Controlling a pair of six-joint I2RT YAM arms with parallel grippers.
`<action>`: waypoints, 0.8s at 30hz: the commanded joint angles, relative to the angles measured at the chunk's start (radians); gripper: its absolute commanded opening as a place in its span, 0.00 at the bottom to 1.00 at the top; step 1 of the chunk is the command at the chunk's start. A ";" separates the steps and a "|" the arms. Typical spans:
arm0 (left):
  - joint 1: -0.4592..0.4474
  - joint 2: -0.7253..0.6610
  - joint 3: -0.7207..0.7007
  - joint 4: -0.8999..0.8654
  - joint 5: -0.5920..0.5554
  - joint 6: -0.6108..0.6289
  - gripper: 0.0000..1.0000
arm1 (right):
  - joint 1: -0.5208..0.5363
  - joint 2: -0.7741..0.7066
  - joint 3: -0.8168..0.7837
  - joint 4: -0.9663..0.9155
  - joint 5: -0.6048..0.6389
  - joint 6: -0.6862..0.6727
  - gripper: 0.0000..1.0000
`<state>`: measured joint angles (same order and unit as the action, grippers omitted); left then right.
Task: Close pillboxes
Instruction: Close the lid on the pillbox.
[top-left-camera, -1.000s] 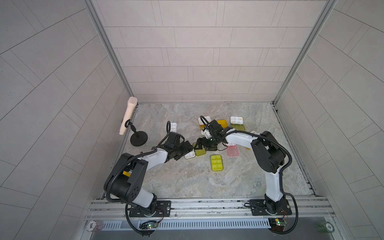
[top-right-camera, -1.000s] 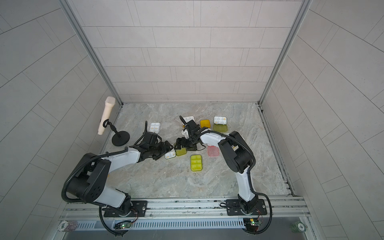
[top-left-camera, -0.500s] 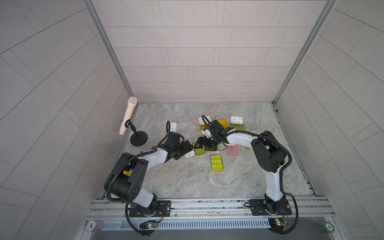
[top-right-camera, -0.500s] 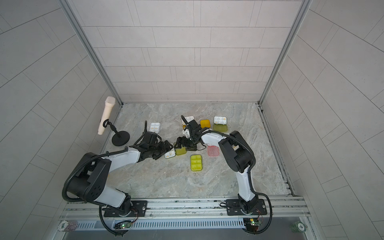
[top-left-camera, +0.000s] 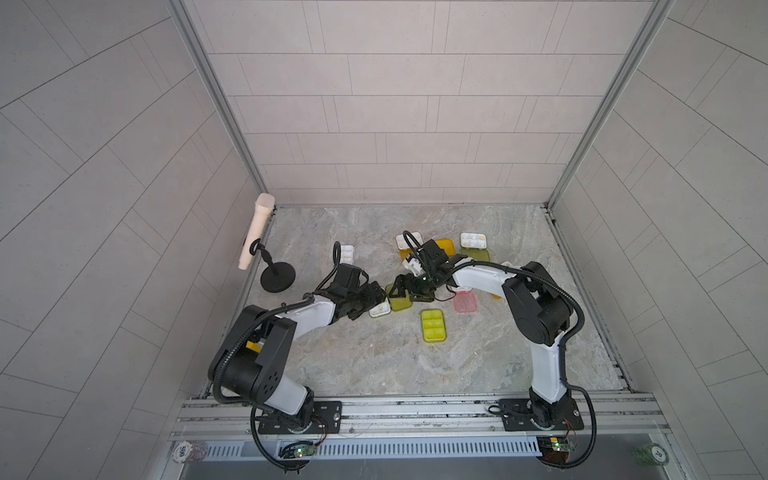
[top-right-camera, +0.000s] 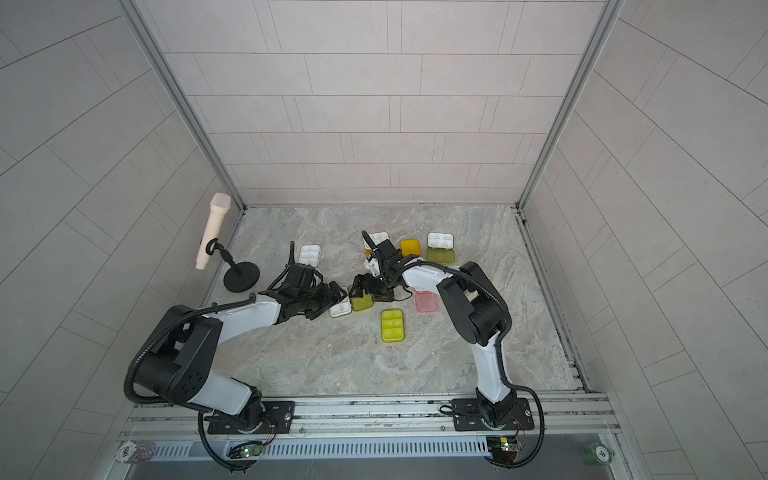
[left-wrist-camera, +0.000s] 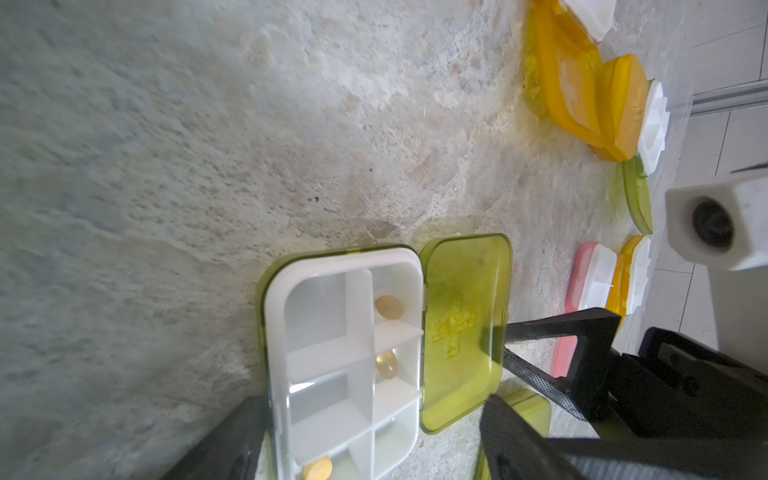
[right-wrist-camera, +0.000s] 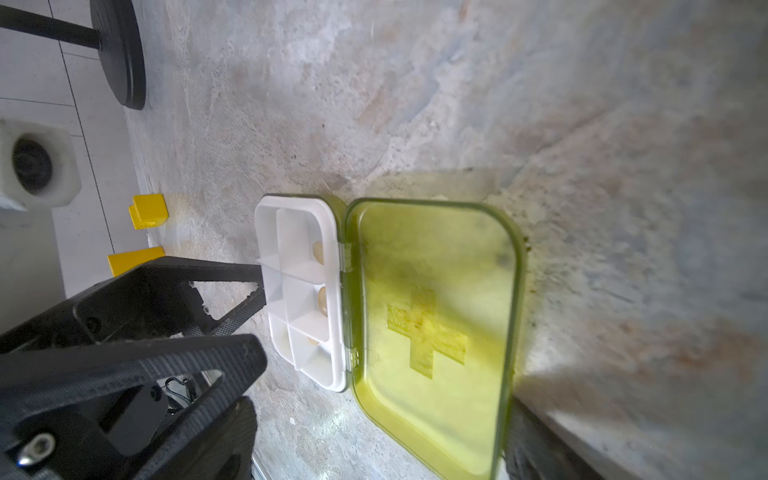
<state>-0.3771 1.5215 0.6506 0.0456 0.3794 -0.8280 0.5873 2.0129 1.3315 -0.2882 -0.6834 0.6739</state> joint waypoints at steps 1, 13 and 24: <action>0.000 -0.011 0.024 -0.024 0.018 0.013 0.85 | 0.009 -0.045 -0.003 -0.028 0.008 -0.007 0.92; 0.000 -0.012 0.027 -0.024 0.023 0.012 0.85 | 0.022 -0.083 0.003 -0.037 0.005 -0.004 0.92; 0.001 -0.092 0.020 -0.056 -0.015 0.009 0.85 | 0.043 -0.117 0.012 -0.043 0.013 0.001 0.92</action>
<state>-0.3771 1.4765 0.6529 0.0120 0.3870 -0.8188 0.6220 1.9594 1.3312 -0.3164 -0.6792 0.6746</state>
